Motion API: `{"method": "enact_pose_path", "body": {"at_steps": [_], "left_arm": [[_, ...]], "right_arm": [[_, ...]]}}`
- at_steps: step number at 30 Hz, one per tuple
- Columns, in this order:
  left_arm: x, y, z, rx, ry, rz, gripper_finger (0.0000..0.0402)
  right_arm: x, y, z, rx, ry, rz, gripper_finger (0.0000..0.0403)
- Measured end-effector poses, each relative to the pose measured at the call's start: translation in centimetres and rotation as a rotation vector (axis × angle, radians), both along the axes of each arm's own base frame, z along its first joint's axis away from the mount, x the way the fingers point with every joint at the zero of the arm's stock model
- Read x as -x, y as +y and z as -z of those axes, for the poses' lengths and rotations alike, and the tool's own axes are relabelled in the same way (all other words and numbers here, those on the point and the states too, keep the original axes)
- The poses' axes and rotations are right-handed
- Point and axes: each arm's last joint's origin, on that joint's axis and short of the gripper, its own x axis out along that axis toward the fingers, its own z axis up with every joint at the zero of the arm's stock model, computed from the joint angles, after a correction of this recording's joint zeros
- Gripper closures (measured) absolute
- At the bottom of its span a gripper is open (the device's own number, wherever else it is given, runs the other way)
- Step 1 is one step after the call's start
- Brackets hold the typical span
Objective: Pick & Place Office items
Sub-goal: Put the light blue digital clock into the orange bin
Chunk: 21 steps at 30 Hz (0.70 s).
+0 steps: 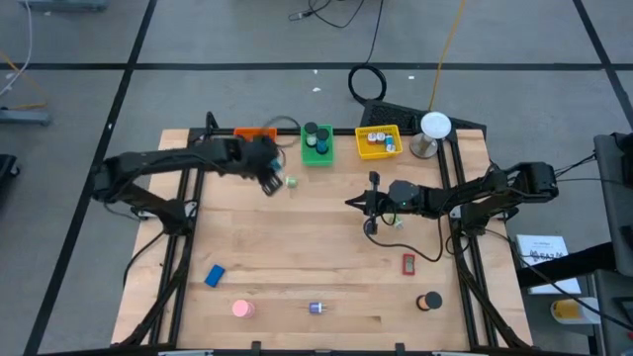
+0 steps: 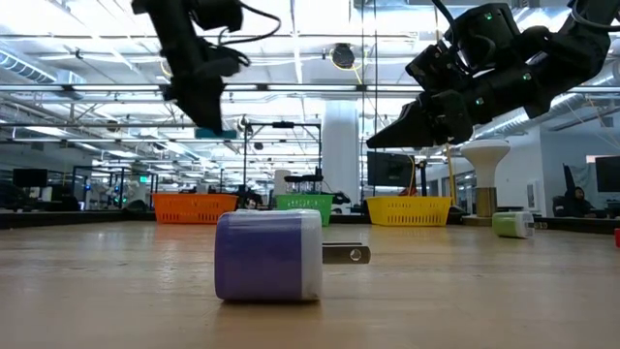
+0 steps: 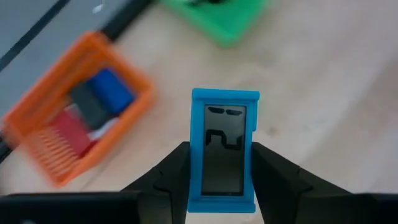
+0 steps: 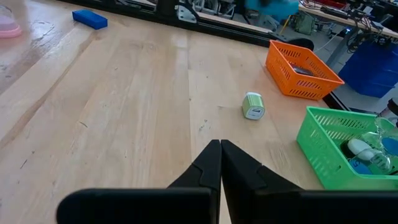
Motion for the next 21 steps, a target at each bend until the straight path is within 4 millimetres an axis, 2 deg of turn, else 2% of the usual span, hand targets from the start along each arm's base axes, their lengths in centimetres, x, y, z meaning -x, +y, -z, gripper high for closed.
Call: {"method": "enact_pose_path", "body": {"at_steps": [3,8,15,21], "left_arm": [[1.8,1.9,-0.7,0.005,-0.022,-0.146,0.0263],[4.0,5.8,-0.4,0.023,-0.040,-0.363,0.0261],[6.1,10.8,2.8,0.064,-0.099,-0.538,0.0260],[6.6,12.8,5.5,0.064,-0.109,-0.609,0.0259]], "right_arm": [[0.0,0.0,0.0,0.000,0.000,0.000,0.0402],[0.0,0.0,0.0,-0.006,-0.001,0.001,0.0401],[0.0,0.0,0.0,-0.007,-0.001,0.000,0.0401],[0.0,0.0,0.0,-0.003,-0.001,-0.001,0.0402]]}}
